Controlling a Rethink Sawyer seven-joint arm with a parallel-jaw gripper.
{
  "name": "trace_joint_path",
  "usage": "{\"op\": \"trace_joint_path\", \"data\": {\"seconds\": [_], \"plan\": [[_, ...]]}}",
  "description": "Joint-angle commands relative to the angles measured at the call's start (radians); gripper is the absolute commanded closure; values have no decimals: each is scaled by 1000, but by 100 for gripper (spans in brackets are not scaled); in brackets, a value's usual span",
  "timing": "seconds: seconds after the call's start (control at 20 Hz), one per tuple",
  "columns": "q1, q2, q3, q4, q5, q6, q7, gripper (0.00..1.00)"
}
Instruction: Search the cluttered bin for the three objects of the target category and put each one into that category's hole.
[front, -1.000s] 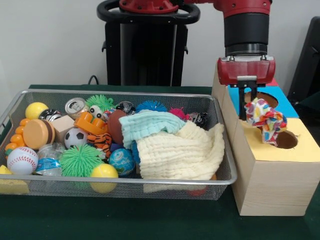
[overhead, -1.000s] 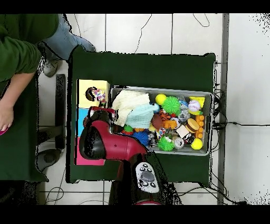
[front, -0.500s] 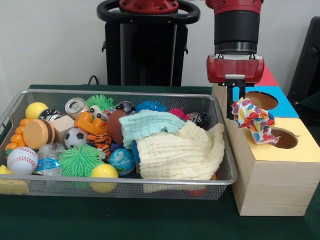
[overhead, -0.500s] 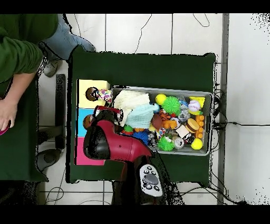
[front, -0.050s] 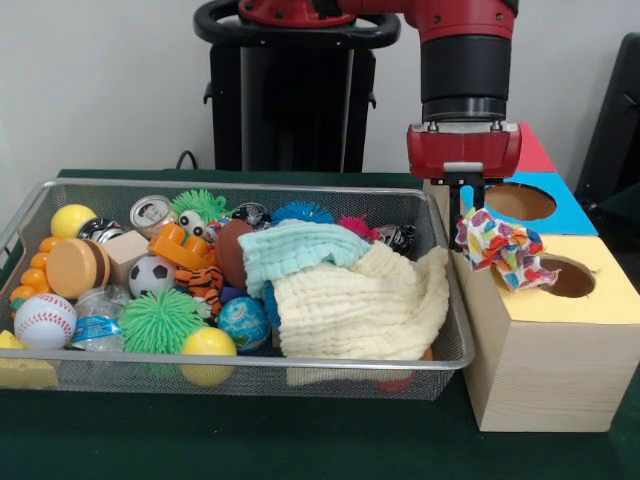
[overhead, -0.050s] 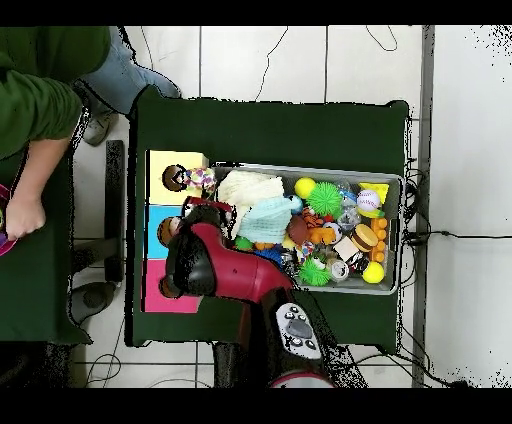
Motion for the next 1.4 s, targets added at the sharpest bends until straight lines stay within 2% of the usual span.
{"op": "trace_joint_path", "data": {"seconds": [0.05, 0.2, 0.45, 0.6, 0.75, 1.0, 1.15, 1.3, 1.4], "plan": [[-85, 61, 179, -44, -40, 79, 208, 100], [-95, 67, 195, -53, -35, 97, 188, 100], [-149, 56, 268, -27, -70, 133, 162, 100], [-162, 43, 272, -16, -68, 170, 149, 100], [-140, 34, 233, -13, -46, 195, 144, 100], [-63, 24, 131, -35, 9, 253, 138, 100], [-7, -20, 71, -55, 42, 330, 130, 100], [73, -37, -12, -121, 63, 421, 111, 100], [100, -55, -48, -158, 58, 483, 103, 100]]}}
